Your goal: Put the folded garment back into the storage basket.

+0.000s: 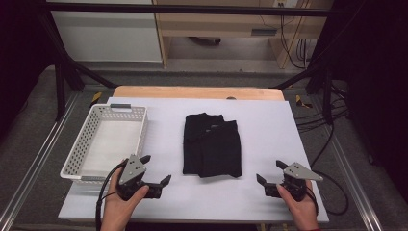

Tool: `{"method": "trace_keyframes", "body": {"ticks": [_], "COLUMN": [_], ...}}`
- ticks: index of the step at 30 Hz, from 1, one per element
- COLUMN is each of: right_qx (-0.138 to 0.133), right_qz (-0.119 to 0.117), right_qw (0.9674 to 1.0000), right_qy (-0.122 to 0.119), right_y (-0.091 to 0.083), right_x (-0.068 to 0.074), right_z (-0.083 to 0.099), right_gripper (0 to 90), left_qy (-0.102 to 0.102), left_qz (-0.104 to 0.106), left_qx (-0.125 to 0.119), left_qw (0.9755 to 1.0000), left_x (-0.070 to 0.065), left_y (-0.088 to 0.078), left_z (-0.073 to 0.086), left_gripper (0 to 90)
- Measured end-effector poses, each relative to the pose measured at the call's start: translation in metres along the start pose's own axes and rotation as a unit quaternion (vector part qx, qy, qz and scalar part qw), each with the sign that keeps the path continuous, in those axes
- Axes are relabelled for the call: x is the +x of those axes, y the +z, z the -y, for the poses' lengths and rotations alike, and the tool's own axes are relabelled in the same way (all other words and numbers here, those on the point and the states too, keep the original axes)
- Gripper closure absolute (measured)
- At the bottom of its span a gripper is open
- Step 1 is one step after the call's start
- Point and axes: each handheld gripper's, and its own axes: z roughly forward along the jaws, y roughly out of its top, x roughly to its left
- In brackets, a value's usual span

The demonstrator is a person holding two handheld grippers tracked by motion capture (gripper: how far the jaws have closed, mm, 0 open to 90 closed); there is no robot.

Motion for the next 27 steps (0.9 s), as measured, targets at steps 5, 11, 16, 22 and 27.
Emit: {"method": "trace_keyframes", "body": {"ticks": [5, 11, 16, 22, 27], "right_qx": [0.003, 0.006, 0.011, 0.015, 0.014], "right_qz": [0.001, 0.009, 0.012, 0.012, 0.014], "right_qw": [1.0000, 0.9999, 0.9999, 0.9998, 0.9998], "right_qy": [0.000, 0.002, 0.006, 0.005, 0.009], "right_y": [0.001, 0.001, 0.002, 0.002, 0.002], "right_x": [0.001, 0.003, 0.004, 0.005, 0.006], "right_z": [0.000, -0.001, -0.001, -0.001, -0.001], "right_gripper": [7.4, 8.6, 8.8, 8.7, 8.8], "left_qy": [0.009, 0.020, 0.018, 0.011, 0.010], "left_qz": [0.010, 0.012, 0.016, 0.027, 0.024], "left_qx": [0.015, 0.028, 0.036, 0.058, 0.067], "left_qw": [0.9998, 0.9993, 0.9991, 0.9979, 0.9974], "left_x": [-0.001, 0.004, 0.008, 0.004, -0.001], "left_y": [0.016, 0.035, 0.052, 0.066, 0.064], "left_z": [-0.005, -0.020, -0.028, -0.022, -0.011], "left_gripper": [6.0, 6.2, 6.6, 6.6, 6.2]}}
